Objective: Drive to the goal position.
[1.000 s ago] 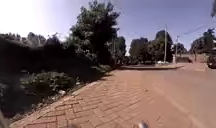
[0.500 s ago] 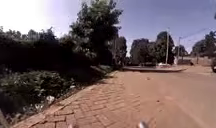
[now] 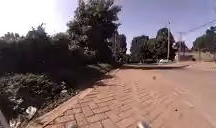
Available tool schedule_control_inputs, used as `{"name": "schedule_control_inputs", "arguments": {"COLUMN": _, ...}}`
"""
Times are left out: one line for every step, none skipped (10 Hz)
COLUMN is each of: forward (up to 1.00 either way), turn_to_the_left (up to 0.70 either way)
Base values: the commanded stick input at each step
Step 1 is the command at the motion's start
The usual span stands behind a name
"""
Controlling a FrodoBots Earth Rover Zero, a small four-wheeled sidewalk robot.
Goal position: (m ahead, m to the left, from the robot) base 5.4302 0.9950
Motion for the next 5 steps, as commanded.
{"name": "schedule_control_inputs", "arguments": {"forward": 1.0, "turn_to_the_left": -0.05}}
{"name": "schedule_control_inputs", "arguments": {"forward": 1.0, "turn_to_the_left": 0.0}}
{"name": "schedule_control_inputs", "arguments": {"forward": 1.0, "turn_to_the_left": 0.0}}
{"name": "schedule_control_inputs", "arguments": {"forward": 1.0, "turn_to_the_left": 0.0}}
{"name": "schedule_control_inputs", "arguments": {"forward": 1.0, "turn_to_the_left": 0.0}}
